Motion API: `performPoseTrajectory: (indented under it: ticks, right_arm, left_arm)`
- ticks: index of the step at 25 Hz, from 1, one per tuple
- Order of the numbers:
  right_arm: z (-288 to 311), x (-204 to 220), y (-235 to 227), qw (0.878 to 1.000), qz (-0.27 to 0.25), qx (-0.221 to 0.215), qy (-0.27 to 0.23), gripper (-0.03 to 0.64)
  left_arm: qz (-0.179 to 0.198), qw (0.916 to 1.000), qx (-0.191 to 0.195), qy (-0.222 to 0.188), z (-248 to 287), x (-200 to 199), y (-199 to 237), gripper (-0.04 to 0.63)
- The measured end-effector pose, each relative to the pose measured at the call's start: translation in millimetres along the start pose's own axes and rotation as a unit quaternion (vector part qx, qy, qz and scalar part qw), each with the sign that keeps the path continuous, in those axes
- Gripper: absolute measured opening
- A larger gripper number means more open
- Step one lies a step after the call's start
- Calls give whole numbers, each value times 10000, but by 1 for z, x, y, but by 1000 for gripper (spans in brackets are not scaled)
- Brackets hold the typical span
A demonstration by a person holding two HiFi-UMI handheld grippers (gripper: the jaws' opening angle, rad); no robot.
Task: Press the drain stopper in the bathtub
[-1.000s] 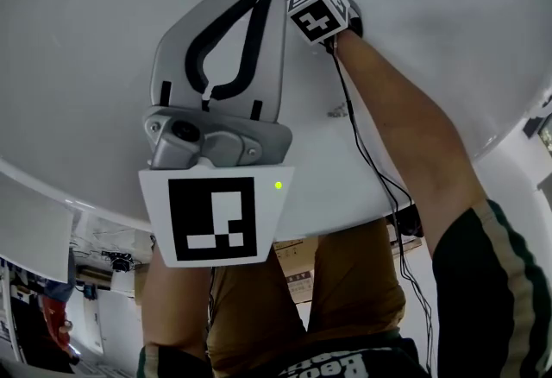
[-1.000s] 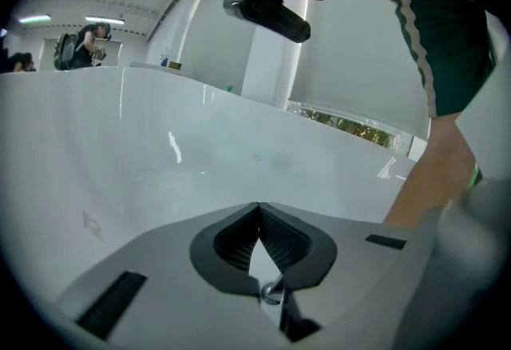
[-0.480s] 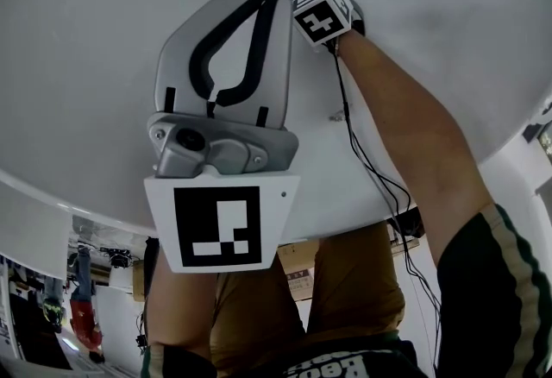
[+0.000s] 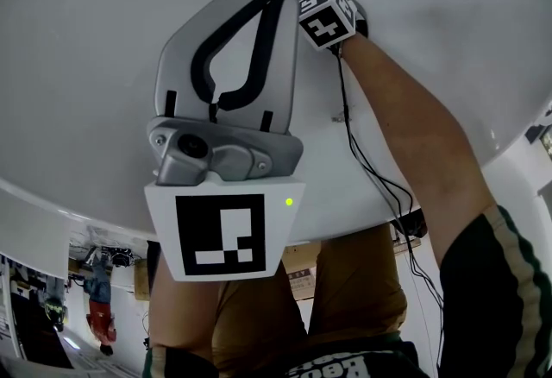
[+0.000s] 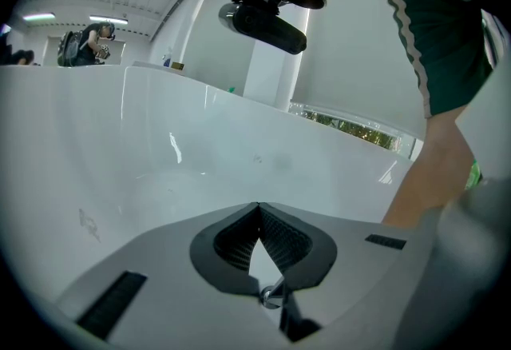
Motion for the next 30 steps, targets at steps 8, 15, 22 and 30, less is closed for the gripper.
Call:
performPoseTrajectory:
  ticks: [8, 15, 22, 30]
  right_arm:
    - [-1, 1, 1, 9999, -79, 69, -43, 11]
    - [0, 4, 1, 9998, -169, 59, -20, 11]
    - [-3, 7, 2, 9998, 121, 116, -129, 11]
    - [-14, 8, 0, 9992, -23, -93, -400, 11]
  left_arm:
    - [12, 10000, -10, 1, 0, 0, -1, 9]
    - [-42, 10000, -81, -22, -1, 1, 1, 8]
    - [18, 9996, -264, -73, -2, -3, 1, 8]
    - [91, 9997, -241, -32, -3, -3, 3, 9]
Point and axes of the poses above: the fingertips, and each gripper's own axes: z forward along the fingers, y to its left, x out of its underside, the point moved 10 cm from there along -z, backward along the fingers, and after that the axes turned 8 degrees about y, right-handed, at the moved point
